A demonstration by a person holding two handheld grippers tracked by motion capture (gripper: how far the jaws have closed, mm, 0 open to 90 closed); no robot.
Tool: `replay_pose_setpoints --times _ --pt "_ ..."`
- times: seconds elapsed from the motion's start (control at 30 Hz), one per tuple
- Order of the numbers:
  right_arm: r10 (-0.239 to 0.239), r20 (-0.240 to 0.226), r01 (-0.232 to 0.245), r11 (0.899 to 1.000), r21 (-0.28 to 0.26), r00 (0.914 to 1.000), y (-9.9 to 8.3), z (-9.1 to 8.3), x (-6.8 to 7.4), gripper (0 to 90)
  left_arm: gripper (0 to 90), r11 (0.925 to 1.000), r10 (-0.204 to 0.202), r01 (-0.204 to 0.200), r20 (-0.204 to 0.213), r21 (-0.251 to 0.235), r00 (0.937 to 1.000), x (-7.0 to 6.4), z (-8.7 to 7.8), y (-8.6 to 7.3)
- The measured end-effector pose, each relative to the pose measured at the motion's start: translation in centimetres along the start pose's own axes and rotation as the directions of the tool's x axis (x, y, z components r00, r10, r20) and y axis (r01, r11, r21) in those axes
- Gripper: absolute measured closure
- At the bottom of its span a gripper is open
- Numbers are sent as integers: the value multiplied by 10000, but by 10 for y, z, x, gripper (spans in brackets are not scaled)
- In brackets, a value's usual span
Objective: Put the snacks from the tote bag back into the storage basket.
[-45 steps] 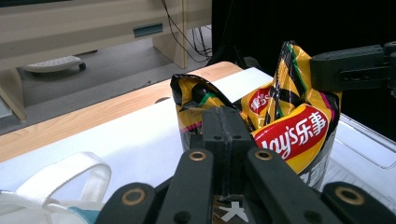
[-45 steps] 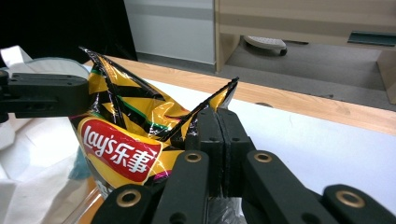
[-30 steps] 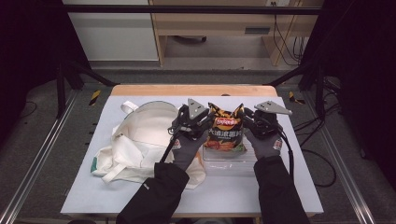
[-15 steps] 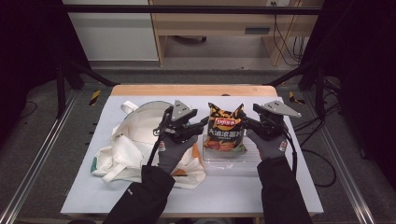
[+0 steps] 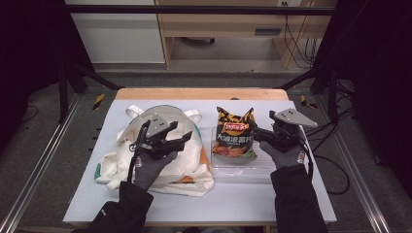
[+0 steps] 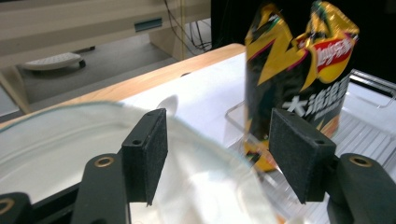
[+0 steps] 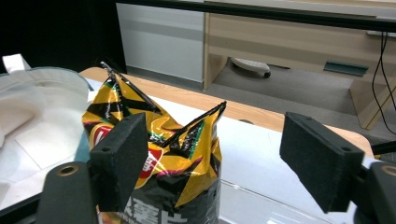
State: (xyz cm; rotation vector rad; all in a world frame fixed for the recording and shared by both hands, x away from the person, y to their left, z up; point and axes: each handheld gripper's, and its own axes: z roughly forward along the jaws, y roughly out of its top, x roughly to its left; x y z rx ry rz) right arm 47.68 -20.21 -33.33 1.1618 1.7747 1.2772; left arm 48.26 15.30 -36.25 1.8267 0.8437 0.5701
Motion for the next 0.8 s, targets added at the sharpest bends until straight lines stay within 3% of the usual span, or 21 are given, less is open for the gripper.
replay_pose_setpoints --times 0.1,0.33,0.5,0.6,0.8 --pt "35 -81 -35 9999 -97 10000 -3 -4 0 229 363 9999 22 -20 -175 128 9998 8 -9 -8" --pt "-80 -41 81 9997 213 10000 -15 -12 -4 213 354 9990 210 -183 -646 416 9977 25 -31 -26" --pt "-55 34 54 9996 284 10000 -23 -20 -9 206 352 9988 4 42 -952 485 9955 37 -48 -39" --pt "-19 120 14 9993 379 9999 -29 -25 -12 201 355 9982 100 -29 -1196 596 9928 43 -56 -46" --pt "119 393 -139 9986 509 9992 -43 -31 -21 200 364 9968 -240 343 -1398 716 9899 56 -70 -63"
